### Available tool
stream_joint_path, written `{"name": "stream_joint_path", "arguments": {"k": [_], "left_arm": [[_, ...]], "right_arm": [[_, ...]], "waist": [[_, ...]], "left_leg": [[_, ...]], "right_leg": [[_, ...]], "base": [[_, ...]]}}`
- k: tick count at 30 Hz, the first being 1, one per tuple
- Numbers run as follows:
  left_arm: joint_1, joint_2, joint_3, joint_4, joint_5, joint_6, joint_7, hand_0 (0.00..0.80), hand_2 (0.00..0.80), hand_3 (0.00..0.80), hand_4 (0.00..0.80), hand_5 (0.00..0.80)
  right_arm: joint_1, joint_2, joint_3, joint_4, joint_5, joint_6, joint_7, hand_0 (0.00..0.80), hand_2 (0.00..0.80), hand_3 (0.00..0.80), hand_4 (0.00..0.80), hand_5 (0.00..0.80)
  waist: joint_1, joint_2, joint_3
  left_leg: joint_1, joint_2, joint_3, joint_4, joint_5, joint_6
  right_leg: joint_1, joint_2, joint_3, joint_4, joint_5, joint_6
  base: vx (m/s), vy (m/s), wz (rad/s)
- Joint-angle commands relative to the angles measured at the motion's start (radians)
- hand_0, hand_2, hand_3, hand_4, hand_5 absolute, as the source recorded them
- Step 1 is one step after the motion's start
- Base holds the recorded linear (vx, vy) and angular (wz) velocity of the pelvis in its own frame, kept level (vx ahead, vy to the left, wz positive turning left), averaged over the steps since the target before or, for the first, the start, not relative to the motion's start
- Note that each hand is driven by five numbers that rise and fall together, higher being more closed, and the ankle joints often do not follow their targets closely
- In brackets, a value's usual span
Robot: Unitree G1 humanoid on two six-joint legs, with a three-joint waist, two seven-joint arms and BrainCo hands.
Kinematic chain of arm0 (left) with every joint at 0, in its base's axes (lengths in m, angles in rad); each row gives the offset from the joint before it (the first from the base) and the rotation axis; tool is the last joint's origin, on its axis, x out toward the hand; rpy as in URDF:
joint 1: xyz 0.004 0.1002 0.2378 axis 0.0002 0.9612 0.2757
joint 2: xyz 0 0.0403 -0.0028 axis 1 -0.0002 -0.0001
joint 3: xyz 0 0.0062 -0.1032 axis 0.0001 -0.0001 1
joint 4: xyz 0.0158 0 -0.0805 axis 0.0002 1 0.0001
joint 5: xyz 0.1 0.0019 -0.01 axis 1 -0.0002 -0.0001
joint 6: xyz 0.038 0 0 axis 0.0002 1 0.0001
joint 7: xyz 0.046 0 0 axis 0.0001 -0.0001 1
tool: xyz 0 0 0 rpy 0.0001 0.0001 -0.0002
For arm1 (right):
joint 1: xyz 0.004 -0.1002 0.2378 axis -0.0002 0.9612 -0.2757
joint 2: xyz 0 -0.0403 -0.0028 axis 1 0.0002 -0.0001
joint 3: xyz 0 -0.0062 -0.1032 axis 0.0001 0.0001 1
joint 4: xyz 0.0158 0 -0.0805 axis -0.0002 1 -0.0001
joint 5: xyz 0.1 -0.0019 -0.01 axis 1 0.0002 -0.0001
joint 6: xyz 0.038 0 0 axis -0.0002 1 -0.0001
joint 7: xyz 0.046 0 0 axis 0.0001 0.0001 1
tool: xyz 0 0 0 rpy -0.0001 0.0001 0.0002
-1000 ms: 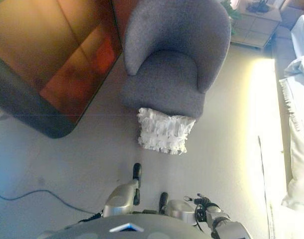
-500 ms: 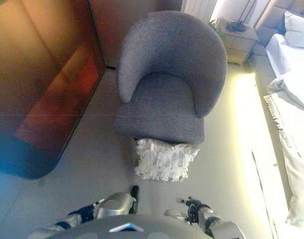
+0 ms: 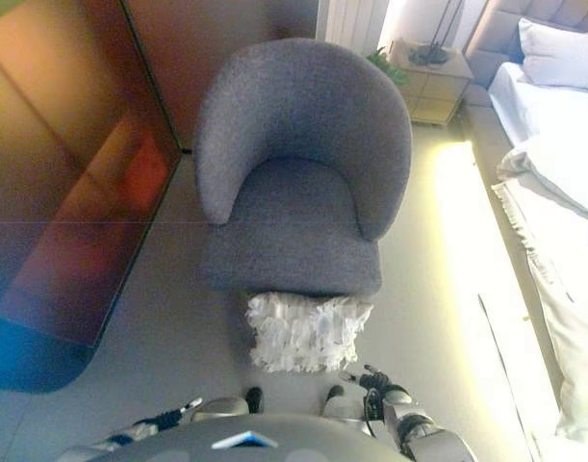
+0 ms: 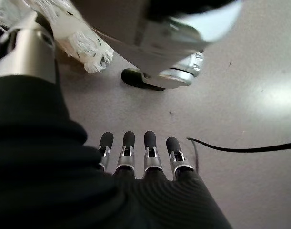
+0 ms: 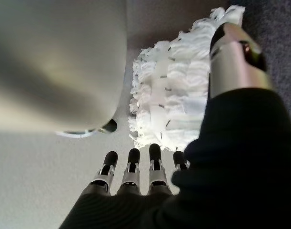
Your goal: Pick up the cushion and take it to the sofa
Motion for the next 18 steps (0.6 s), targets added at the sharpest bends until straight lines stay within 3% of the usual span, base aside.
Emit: {"name": "stream_joint_path", "arguments": {"k": [1, 7, 10, 11, 12, 14, 16, 18], "left_arm": [[-0.074, -0.029, 0.034, 0.059, -0.03, -0.024, 0.041, 0.0, 0.0, 0.0, 0.0, 0.0], [-0.086, -0.05, 0.034, 0.06, -0.046, -0.075, 0.082, 0.0, 0.0, 0.0, 0.0, 0.0], [-0.117, -0.066, 0.009, 0.02, -0.096, -0.12, 0.107, 0.0, 0.0, 0.0, 0.0, 0.0], [-0.12, -0.066, 0.004, 0.012, -0.074, -0.04, 0.125, 0.0, 0.0, 0.0, 0.0, 0.0], [-0.108, -0.041, 0.015, 0.013, -0.051, -0.059, 0.077, 0.0, 0.0, 0.0, 0.0, 0.0], [-0.122, -0.025, 0.004, 0.015, -0.02, -0.137, 0.051, 0.0, 0.0, 0.0, 0.0, 0.0], [-0.159, -0.03, -0.034, -0.002, -0.026, -0.166, 0.095, 0.0, 0.0, 0.0, 0.0, 0.0], [-0.224, -0.023, -0.064, -0.026, -0.052, -0.19, 0.181, 0.0, 0.0, 0.0, 0.0, 0.0]], "right_arm": [[-0.036, -0.029, 0.009, 0.049, -0.032, 0.009, 0.034, 0.0, 0.0, 0.0, 0.0, 0.0], [-0.063, -0.04, 0.026, 0.052, 0.006, 0.023, 0.016, 0.0, 0.0, 0.0, 0.0, 0.0], [-0.087, -0.061, 0.044, 0.03, 0.027, 0.027, -0.028, 0.0, 0.0, 0.0, 0.0, 0.0], [-0.092, -0.071, 0.044, 0.025, 0.03, 0.015, -0.05, 0.0, 0.0, 0.0, 0.0, 0.0], [-0.1, -0.091, 0.039, 0.027, 0.034, -0.005, -0.067, 0.0, 0.0, 0.0, 0.0, 0.0], [-0.132, -0.123, 0.011, 0.018, 0.066, -0.075, -0.172, 0.0, 0.0, 0.0, 0.0, 0.0], [-0.167, -0.133, 0.015, -0.001, 0.077, -0.1, -0.261, 0.0, 0.0, 0.0, 0.0, 0.0], [-0.228, -0.131, 0.027, -0.023, 0.059, -0.117, -0.371, 0.0, 0.0, 0.0, 0.0, 0.0]], "waist": [[0.015, 0.023, 0.015], [0.03, 0.038, 0.037], [0.027, 0.06, 0.076], [0.025, 0.066, 0.084], [0.022, 0.078, 0.093], [0.01, 0.096, 0.139], [0.003, 0.102, 0.176], [-0.01, 0.102, 0.219]], "left_leg": [[-0.033, 0.06, 0.019, 0.056, -0.06, -0.013], [-0.099, 0.088, -0.01, 0.105, -0.038, -0.042], [-0.183, 0.081, -0.017, 0.17, -0.02, -0.057], [-0.206, 0.078, -0.013, 0.19, -0.015, -0.059], [-0.226, 0.079, -0.007, 0.202, -0.003, -0.066], [-0.282, 0.09, 0.029, 0.228, 0.025, -0.069], [-0.334, 0.113, 0.027, 0.238, 0.059, -0.077], [-0.366, 0.121, 0.042, 0.239, 0.022, -0.06]], "right_leg": [[0.011, -0.014, -0.007, 0.019, -0.068, 0.01], [0.001, 0.002, -0.037, 0.036, -0.096, -0.023], [-0.043, -0.006, -0.044, 0.05, -0.097, -0.038], [-0.054, -0.01, -0.048, 0.054, -0.098, -0.04], [-0.064, -0.013, -0.054, 0.057, -0.101, -0.043], [-0.102, -0.027, -0.067, 0.076, -0.105, -0.044], [-0.131, -0.021, -0.053, 0.101, -0.119, -0.05], [-0.227, -0.035, -0.036, 0.182, -0.133, -0.048]], "base": [[0.146, -0.229, 0.02], [0.014, -0.173, 0.12], [-0.137, -0.011, 0.25], [-0.067, 0.061, 0.29], [-0.115, 0.138, 0.47], [-0.127, 0.146, 0.6], [-0.064, 0.069, 0.56], [-0.092, 0.104, 0.4]]}}
